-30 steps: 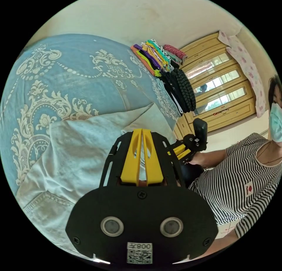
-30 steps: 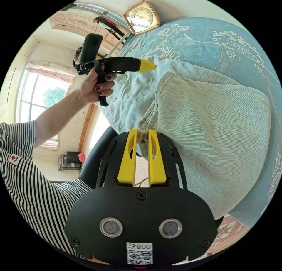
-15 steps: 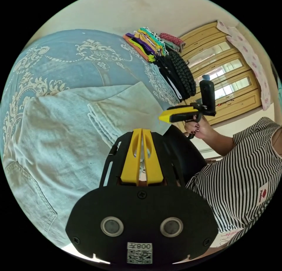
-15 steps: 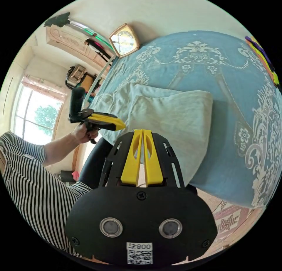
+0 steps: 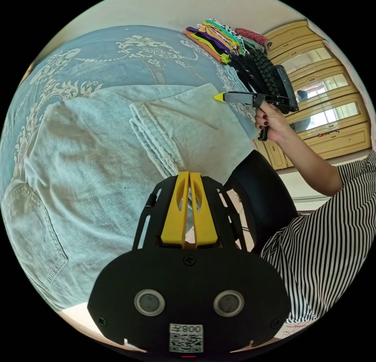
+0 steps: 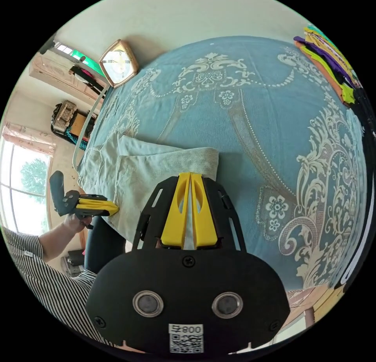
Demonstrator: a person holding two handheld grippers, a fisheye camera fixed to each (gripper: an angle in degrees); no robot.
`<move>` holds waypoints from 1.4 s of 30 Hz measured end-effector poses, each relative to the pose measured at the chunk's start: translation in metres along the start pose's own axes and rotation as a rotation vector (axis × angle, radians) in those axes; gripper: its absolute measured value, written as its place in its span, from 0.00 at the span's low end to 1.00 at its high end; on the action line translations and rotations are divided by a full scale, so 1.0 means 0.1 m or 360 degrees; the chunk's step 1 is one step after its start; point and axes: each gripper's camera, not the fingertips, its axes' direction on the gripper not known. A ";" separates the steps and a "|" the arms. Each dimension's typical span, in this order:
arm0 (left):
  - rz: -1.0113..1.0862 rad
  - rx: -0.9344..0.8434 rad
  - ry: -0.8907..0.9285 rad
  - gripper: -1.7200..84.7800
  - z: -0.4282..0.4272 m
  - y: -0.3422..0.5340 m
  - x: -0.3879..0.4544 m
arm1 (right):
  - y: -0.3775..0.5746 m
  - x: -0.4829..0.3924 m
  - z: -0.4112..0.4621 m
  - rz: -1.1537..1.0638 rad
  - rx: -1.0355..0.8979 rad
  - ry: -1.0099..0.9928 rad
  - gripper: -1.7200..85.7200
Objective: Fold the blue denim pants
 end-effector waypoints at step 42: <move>-0.0113 0.0039 -0.0361 0.02 -0.57 0.75 1.32 | 1.39 0.31 0.15 0.0122 -0.0221 -0.0179 0.02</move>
